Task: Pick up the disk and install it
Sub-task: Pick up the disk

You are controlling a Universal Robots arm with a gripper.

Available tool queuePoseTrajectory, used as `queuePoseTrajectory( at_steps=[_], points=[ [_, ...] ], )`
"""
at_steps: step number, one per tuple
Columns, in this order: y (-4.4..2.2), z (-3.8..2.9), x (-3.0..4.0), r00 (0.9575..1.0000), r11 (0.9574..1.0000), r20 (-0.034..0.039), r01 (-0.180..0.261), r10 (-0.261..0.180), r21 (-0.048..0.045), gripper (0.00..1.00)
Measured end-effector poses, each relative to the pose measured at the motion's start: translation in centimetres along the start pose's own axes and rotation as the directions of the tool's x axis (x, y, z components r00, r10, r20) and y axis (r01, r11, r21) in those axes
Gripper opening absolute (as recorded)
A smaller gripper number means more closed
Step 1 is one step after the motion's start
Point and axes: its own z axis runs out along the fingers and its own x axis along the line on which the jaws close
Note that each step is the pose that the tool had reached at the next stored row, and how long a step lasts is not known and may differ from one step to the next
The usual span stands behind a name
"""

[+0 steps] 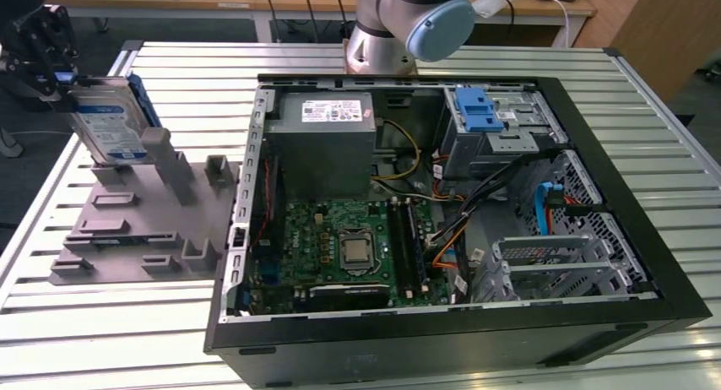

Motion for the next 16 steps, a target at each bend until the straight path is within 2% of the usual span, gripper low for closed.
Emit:
queuePoseTrajectory(
  at_steps=[16],
  points=[
    [0.01,-0.83,0.00,1.0000,1.0000,-0.0001,0.000,0.000,0.0000,0.36]
  ],
)
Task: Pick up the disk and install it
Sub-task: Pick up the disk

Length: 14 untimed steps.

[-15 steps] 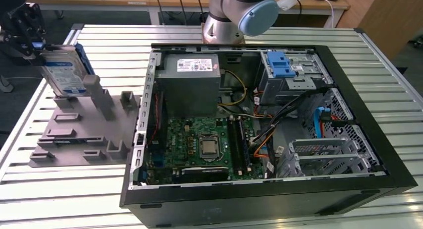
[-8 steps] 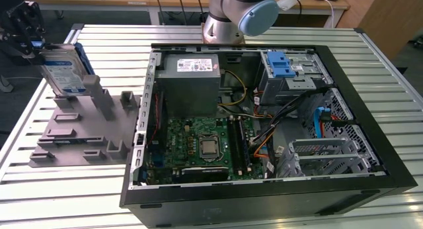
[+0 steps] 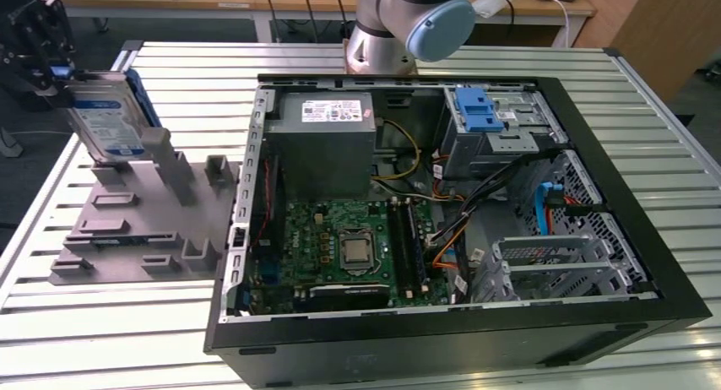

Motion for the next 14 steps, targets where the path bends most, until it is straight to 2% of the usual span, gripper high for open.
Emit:
queuePoseTrajectory(
  at_steps=[14],
  points=[
    [0.01,-1.11,0.00,1.0000,1.0000,0.0000,0.000,0.000,0.0000,0.36]
  ],
)
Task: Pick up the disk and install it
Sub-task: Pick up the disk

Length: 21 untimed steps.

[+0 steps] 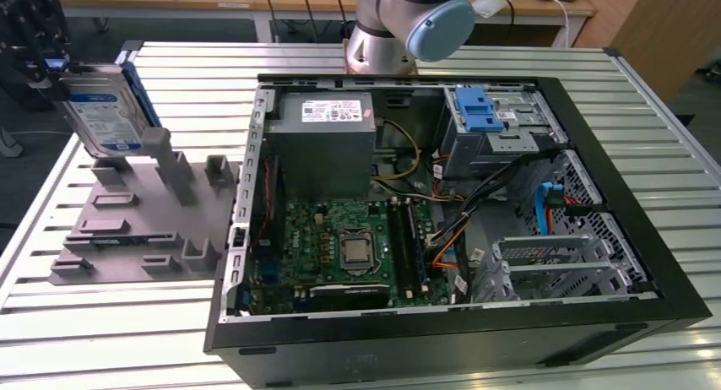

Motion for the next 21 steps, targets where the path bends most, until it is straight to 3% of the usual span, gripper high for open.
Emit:
queuePoseTrajectory(
  at_steps=[21],
  points=[
    [0.02,-2.22,0.00,1.0000,1.0000,0.0000,0.000,0.000,0.0000,0.36]
  ],
)
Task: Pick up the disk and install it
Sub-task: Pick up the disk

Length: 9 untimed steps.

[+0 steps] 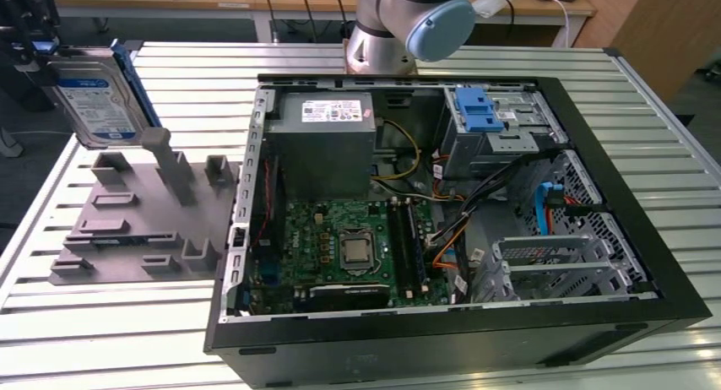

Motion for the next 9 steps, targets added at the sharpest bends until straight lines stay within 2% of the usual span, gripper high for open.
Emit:
queuePoseTrajectory(
  at_steps=[9],
  points=[
    [0.01,-0.83,0.00,1.0000,1.0000,0.0000,0.000,0.000,0.0000,0.36]
  ],
)
